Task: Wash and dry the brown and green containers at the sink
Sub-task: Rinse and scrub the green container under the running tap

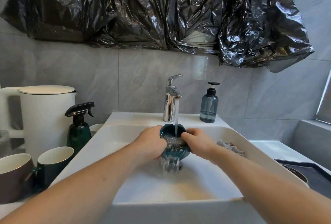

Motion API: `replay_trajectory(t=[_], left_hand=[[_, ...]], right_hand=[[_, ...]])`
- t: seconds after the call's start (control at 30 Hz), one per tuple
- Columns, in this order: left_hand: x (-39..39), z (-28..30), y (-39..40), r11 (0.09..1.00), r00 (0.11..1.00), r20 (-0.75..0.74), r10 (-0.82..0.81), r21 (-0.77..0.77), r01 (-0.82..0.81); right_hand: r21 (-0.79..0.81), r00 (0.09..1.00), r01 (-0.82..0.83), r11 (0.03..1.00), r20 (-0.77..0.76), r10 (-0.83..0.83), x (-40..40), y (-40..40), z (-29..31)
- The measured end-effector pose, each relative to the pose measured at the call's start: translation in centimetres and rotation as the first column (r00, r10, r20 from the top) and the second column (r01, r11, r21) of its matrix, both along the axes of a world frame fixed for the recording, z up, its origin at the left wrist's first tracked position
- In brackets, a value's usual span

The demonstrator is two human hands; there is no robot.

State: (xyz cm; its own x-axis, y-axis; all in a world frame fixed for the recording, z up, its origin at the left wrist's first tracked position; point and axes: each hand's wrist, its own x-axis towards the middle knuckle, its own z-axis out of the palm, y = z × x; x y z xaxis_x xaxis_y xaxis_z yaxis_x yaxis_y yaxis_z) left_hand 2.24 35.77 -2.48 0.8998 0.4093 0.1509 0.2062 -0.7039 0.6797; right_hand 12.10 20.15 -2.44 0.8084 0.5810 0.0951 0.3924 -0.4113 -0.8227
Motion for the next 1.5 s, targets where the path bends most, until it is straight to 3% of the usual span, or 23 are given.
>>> replay_trajectory(t=[0.23, 0.57, 0.7, 0.87, 0.97, 1.2, 1.3, 1.4, 1.5], left_hand=[[-0.1, 0.2, -0.1, 0.975, 0.989, 0.150, 0.012, 0.219, -0.045], [0.2, 0.4, -0.1, 0.969, 0.954, 0.289, 0.085, 0.198, -0.146], [0.4, 0.5, 0.2, 0.964, 0.920, 0.336, 0.203, 0.096, -0.248], [0.6, 0.5, 0.4, 0.978, 0.941, 0.268, 0.206, -0.048, -0.201], [0.5, 0.5, 0.4, 0.984, 0.961, 0.228, 0.155, 0.051, -0.171], [0.9, 0.2, 0.0, 0.979, 0.974, 0.200, 0.102, 0.153, -0.134], [0.8, 0.4, 0.1, 0.976, 0.962, 0.225, 0.155, 0.116, -0.184], [0.6, 0.4, 0.6, 0.973, 0.945, 0.245, 0.217, 0.028, -0.231], [0.4, 0.4, 0.7, 0.975, 0.950, 0.225, 0.218, -0.001, -0.224]], right_hand=[[0.006, 0.999, -0.048, 0.999, 0.002, 0.048, 0.1, -0.1, 0.1], [0.136, 0.991, -0.116, 0.984, 0.083, 0.105, 0.2, 0.0, 0.1], [0.023, 0.984, -0.179, 0.984, 0.007, 0.179, 0.1, 0.2, -0.1], [-0.050, 0.982, -0.189, 0.981, 0.002, 0.189, 0.0, 0.4, -0.3], [-0.079, 0.990, -0.128, 0.989, 0.054, 0.132, 0.2, 0.0, -0.1], [0.108, 0.989, -0.045, 0.993, 0.147, 0.029, -0.1, 0.1, 0.1], [0.138, 0.994, -0.093, 0.986, 0.067, 0.084, 0.1, 0.1, 0.1], [0.056, 0.985, -0.162, 0.985, -0.049, 0.165, 0.2, 0.1, -0.1], [0.018, 0.982, -0.177, 0.984, -0.067, 0.177, 0.0, 0.3, -0.2]])
